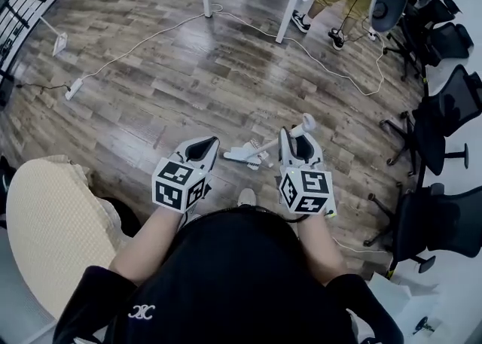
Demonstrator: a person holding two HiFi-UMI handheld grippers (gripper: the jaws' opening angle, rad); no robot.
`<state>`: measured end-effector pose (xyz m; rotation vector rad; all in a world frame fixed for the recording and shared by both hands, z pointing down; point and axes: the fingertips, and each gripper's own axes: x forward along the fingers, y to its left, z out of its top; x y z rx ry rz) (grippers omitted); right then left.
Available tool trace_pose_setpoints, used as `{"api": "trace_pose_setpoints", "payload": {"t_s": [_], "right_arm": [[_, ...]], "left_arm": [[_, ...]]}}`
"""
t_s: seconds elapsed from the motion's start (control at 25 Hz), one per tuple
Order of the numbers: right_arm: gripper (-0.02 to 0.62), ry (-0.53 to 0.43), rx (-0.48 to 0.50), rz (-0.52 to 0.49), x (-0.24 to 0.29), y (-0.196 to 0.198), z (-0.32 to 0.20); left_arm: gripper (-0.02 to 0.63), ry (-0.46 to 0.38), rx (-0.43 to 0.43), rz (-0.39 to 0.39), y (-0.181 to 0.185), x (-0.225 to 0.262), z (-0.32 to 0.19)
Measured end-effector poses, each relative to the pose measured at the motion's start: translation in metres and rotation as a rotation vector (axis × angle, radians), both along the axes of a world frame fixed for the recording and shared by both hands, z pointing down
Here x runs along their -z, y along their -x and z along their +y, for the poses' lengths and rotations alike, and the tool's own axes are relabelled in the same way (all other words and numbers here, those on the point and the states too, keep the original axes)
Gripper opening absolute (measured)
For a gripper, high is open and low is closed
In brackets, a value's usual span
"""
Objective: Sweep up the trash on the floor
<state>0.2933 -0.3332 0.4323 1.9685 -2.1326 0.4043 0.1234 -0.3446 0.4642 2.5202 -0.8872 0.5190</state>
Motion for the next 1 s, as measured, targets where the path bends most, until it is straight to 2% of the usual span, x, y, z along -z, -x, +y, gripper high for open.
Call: {"api": "trace_pose_setpoints", "payload": {"t_s": [0.2,0.36,0.68,1.0], "right_arm": [[0.11,-0.097,0.079,0.054,0.039,0.025,0.013],[0.11,-0.132,0.068,0.061,0.056,0.024,0.025],[0.11,-0.105,0.022,0.06,0.055,0.009,0.039],[0.11,-0.125,0.021,0.07,0.061,0.003,0.046]], "left_arm": [[-0.005,-0.117,-0.023,0.061,-0.018,0.054,-0.002],[-0.005,-0.186,-0.052,0.075,-0.03,0.076,0.008],[-0.005,-0.172,-0.06,0.092,-0.041,0.076,0.028],[-0.005,-0.171,-0.082,0.097,-0.052,0.076,0.043]]}}
